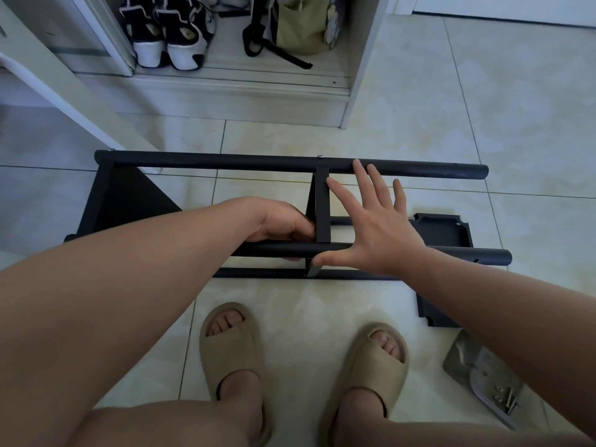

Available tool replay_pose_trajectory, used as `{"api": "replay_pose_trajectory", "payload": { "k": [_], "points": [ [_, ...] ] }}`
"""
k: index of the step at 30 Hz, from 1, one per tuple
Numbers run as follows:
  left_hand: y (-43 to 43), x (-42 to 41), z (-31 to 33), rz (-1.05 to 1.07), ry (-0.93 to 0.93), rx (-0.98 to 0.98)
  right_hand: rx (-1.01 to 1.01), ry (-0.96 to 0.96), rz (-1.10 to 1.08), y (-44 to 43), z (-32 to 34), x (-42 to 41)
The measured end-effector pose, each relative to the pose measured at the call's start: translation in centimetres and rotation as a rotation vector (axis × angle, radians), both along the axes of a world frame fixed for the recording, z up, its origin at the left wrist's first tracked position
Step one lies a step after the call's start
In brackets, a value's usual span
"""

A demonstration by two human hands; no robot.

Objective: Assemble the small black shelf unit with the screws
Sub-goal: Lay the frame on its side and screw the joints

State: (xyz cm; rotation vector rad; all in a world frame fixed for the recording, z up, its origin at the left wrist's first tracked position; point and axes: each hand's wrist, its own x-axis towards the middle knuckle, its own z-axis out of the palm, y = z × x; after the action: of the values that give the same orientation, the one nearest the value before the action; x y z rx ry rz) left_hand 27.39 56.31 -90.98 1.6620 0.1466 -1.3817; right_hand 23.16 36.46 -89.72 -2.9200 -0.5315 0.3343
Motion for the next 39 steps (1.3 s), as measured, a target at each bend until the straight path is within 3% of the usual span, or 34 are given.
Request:
{"api": "replay_pose_trajectory", "payload": {
  "k": [20,29,39],
  "points": [
    [0.03,0.04,-0.31,0.012,0.042,-0.03,-0.024,0.036,-0.007,0.1,0.07,0.22],
    [0.15,0.3,-0.51,-0.007,-0.088,-0.039,-0.017,0.04,0.004,0.06,0.07,0.26],
    [0.33,0.28,-0.54,0.037,-0.036,-0.099,-0.02,0.041,0.007,0.06,0.04,0.26]
  ]
}}
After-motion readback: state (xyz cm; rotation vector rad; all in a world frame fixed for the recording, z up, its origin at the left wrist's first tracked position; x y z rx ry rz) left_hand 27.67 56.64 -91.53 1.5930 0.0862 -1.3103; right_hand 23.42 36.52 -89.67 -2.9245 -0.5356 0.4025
